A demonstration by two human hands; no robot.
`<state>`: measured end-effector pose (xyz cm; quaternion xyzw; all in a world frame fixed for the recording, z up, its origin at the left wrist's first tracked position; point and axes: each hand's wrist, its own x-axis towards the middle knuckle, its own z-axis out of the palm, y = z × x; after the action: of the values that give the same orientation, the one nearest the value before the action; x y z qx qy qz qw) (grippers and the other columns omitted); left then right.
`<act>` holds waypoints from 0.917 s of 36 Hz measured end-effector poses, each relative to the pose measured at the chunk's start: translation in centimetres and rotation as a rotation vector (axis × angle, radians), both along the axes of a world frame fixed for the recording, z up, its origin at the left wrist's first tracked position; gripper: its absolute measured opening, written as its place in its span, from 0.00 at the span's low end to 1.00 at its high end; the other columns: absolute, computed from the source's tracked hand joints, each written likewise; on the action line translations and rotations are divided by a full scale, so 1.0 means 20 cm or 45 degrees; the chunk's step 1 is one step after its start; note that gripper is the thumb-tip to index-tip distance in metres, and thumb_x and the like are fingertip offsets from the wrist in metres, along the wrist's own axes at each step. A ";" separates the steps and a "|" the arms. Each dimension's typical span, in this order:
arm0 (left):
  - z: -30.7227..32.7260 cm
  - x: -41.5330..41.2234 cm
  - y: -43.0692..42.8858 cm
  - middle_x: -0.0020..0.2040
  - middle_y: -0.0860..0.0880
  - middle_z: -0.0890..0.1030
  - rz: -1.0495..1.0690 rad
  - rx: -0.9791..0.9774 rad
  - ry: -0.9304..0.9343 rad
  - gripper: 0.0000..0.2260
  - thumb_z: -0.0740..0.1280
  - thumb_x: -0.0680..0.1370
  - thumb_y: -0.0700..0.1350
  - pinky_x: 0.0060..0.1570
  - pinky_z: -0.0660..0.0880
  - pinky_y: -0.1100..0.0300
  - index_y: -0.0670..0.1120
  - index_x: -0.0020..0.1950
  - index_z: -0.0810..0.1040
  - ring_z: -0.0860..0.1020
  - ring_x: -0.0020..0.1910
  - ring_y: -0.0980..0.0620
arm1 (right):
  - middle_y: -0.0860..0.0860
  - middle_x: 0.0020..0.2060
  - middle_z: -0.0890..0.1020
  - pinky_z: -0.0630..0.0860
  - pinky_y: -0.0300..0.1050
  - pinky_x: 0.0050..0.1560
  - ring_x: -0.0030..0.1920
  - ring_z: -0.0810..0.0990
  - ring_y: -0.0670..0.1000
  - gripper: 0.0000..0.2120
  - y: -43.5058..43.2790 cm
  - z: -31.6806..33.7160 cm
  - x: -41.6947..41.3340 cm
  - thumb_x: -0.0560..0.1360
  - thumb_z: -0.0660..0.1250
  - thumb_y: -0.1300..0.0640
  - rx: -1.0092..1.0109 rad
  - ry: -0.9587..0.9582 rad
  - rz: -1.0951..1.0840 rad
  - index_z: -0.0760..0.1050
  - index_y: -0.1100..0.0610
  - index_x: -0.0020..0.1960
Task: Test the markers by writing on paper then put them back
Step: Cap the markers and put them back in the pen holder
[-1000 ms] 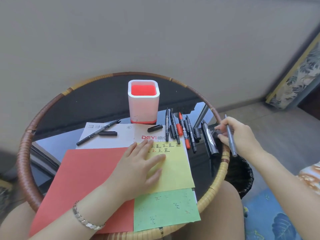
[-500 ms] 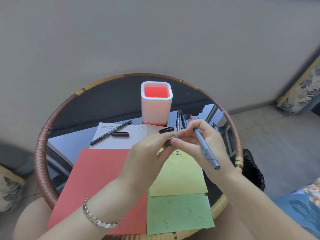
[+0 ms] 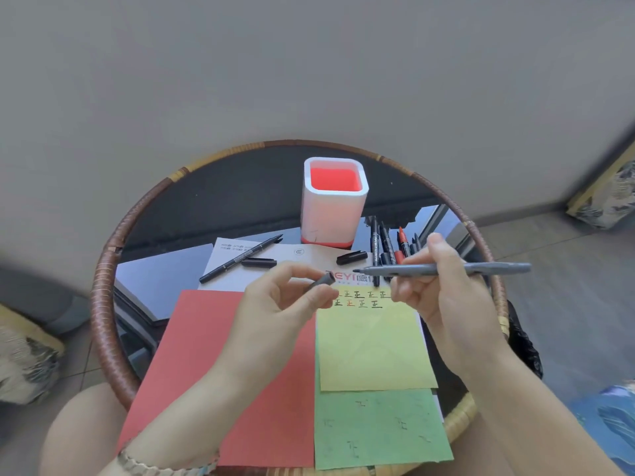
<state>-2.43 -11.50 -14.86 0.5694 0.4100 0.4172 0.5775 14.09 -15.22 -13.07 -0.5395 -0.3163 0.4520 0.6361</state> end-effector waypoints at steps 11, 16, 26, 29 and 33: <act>-0.01 0.00 -0.01 0.38 0.49 0.84 -0.032 0.021 0.011 0.09 0.71 0.71 0.36 0.41 0.75 0.66 0.50 0.37 0.80 0.81 0.39 0.54 | 0.51 0.20 0.77 0.79 0.38 0.32 0.24 0.76 0.48 0.17 -0.01 -0.03 -0.01 0.75 0.59 0.53 0.020 -0.136 -0.053 0.75 0.60 0.32; -0.01 0.01 -0.03 0.39 0.52 0.84 -0.046 0.096 0.127 0.10 0.72 0.70 0.38 0.44 0.75 0.64 0.54 0.38 0.81 0.81 0.40 0.54 | 0.53 0.21 0.77 0.79 0.38 0.32 0.25 0.77 0.49 0.17 -0.02 -0.04 -0.02 0.74 0.60 0.53 0.020 -0.149 -0.012 0.76 0.60 0.31; 0.01 0.03 -0.05 0.37 0.54 0.81 -0.161 0.318 0.226 0.10 0.70 0.72 0.41 0.40 0.72 0.69 0.57 0.39 0.79 0.78 0.38 0.57 | 0.54 0.23 0.79 0.78 0.42 0.38 0.26 0.78 0.47 0.16 -0.05 -0.07 -0.03 0.72 0.66 0.50 0.098 -0.279 0.041 0.77 0.59 0.30; 0.00 0.04 -0.05 0.36 0.53 0.81 -0.180 0.342 0.182 0.10 0.70 0.73 0.39 0.41 0.73 0.67 0.56 0.39 0.80 0.78 0.36 0.58 | 0.53 0.22 0.78 0.75 0.52 0.45 0.26 0.77 0.47 0.14 -0.05 -0.07 -0.03 0.70 0.62 0.52 0.126 -0.291 0.029 0.77 0.57 0.30; -0.01 0.06 -0.05 0.34 0.56 0.80 -0.193 0.397 0.155 0.05 0.69 0.71 0.46 0.40 0.72 0.70 0.56 0.40 0.80 0.77 0.34 0.60 | 0.52 0.21 0.77 0.72 0.52 0.46 0.28 0.75 0.48 0.15 -0.05 -0.08 -0.03 0.66 0.61 0.46 0.209 -0.338 0.022 0.77 0.55 0.30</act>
<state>-1.18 -12.53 -15.12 0.7057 0.3304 0.3956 0.4861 13.50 -16.28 -14.64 -0.5381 -0.4381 0.3547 0.6267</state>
